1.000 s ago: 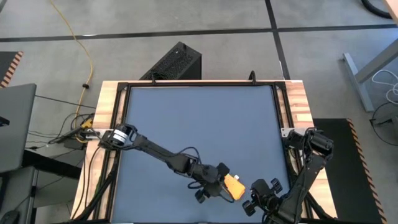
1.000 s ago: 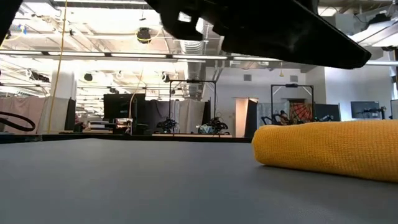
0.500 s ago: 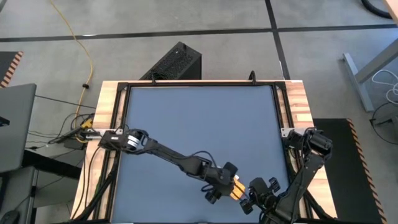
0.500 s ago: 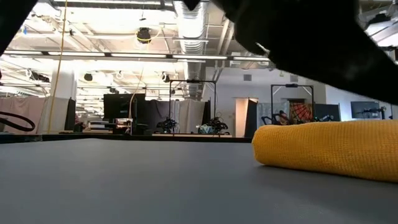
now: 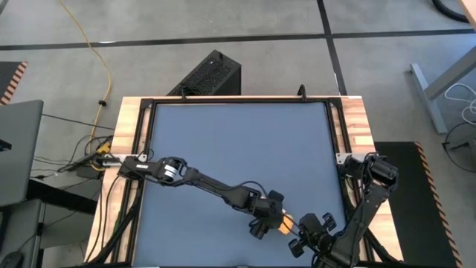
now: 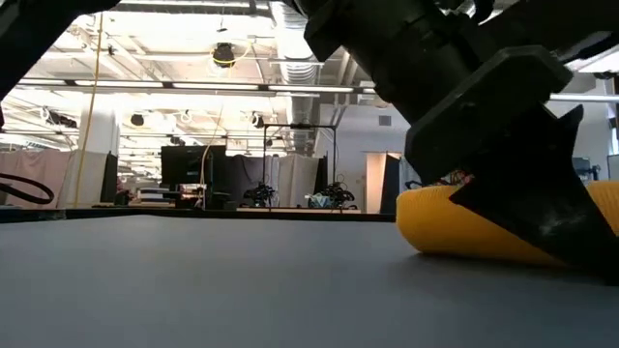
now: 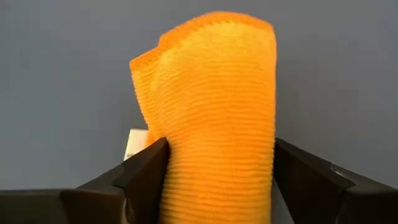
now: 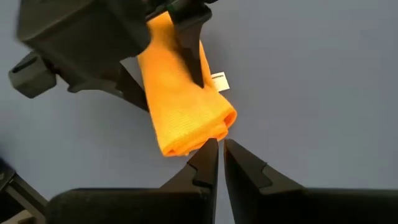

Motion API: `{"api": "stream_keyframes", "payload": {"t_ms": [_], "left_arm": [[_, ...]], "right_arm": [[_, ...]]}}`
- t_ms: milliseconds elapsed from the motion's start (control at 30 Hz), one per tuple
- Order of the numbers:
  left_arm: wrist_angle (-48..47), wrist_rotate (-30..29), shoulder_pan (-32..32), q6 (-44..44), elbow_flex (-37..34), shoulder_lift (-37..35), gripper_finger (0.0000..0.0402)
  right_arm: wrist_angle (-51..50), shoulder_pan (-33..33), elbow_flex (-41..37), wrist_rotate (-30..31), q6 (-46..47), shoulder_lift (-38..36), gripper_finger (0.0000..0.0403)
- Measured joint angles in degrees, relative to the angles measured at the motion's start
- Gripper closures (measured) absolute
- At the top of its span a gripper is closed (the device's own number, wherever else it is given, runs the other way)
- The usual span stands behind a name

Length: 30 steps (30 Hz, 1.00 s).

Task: Roll towel
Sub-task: Roll the orange microfiber cloth

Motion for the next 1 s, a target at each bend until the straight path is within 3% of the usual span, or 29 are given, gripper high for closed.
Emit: {"api": "stream_keyframes", "payload": {"t_ms": [200, 500, 633, 833, 1000], "left_arm": [[-4.13, -2.18, 1.12, -3.42, 0.00, -0.04, 0.0183], [-9.75, -8.16, 1.20, -3.28, 0.04, -0.80, 0.0376], [-16.13, -11.25, 1.24, -3.91, 0.00, -2.47, 0.0382], [-33.70, -18.65, 1.09, -11.70, -0.07, -8.32, 0.0387], [-47.40, -26.88, 0.18, -20.95, -1.06, -14.60, 0.0387]], "right_arm": [[-0.35, -0.02, 0.00, 0.93, -0.02, 0.00, 0.0349], [-0.65, -0.02, 0.00, 1.28, 0.01, 0.00, 0.0349], [-0.70, -0.04, -0.02, 1.31, 0.02, 0.02, 0.0349], [-1.27, -0.46, -0.07, 1.71, -0.08, 0.07, 0.0349], [-0.54, -1.92, -0.07, 6.97, -3.30, 0.04, 0.0349]]}}
